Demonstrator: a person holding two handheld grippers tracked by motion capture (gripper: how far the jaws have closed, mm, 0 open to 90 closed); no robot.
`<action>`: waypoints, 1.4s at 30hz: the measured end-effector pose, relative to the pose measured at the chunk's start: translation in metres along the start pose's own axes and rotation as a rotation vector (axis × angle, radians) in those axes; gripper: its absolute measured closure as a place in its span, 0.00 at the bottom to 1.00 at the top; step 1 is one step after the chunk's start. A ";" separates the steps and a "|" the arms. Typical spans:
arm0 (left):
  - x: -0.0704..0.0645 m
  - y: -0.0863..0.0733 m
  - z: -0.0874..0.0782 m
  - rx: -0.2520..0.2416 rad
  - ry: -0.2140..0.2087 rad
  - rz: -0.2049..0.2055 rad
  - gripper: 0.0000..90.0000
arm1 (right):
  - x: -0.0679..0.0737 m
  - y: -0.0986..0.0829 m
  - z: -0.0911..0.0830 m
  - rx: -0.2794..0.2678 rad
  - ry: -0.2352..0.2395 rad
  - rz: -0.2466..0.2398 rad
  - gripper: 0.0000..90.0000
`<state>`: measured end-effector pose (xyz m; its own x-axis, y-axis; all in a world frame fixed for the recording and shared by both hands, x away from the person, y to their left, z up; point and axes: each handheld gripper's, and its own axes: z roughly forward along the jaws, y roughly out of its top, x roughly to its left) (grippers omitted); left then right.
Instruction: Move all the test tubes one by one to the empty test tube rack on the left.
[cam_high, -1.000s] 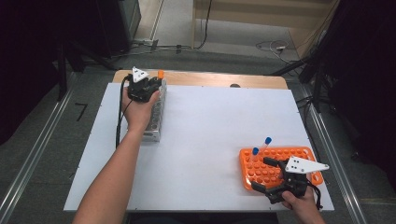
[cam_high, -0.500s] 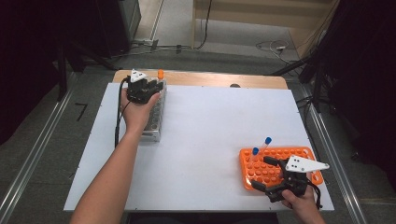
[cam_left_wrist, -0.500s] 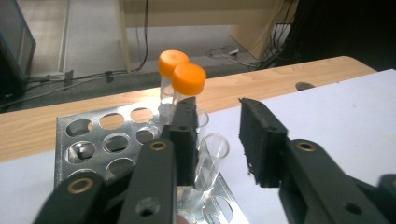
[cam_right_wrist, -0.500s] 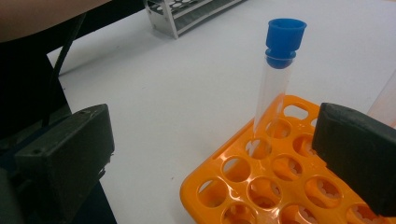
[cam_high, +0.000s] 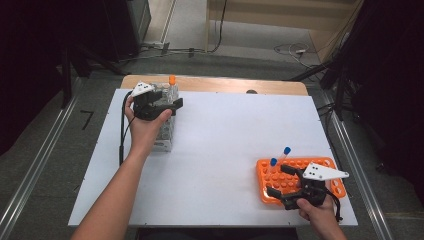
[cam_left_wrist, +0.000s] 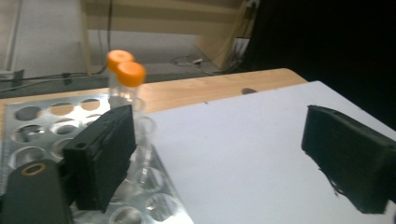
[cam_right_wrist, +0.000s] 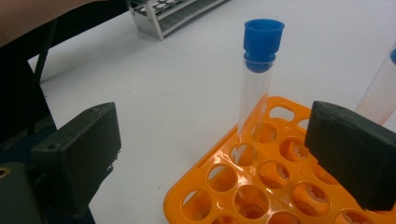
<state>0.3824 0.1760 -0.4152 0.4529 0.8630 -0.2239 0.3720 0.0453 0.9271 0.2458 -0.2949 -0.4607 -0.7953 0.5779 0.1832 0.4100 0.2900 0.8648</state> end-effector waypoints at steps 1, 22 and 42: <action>-0.004 -0.001 -0.003 -0.005 -0.009 0.004 0.07 | 0.000 0.000 0.001 0.004 -0.010 0.005 0.05; -0.063 -0.035 -0.063 0.008 -0.109 0.083 0.00 | 0.002 -0.003 0.023 0.080 -0.201 0.037 0.59; -0.105 -0.057 -0.079 0.020 -0.200 0.099 0.00 | 0.009 -0.005 0.029 0.097 -0.252 0.010 0.83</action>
<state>0.2497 0.1229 -0.4212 0.6387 0.7458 -0.1892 0.3333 -0.0465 0.9417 0.2499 -0.2686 -0.4768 -0.6593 0.7496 0.0586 0.4678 0.3480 0.8124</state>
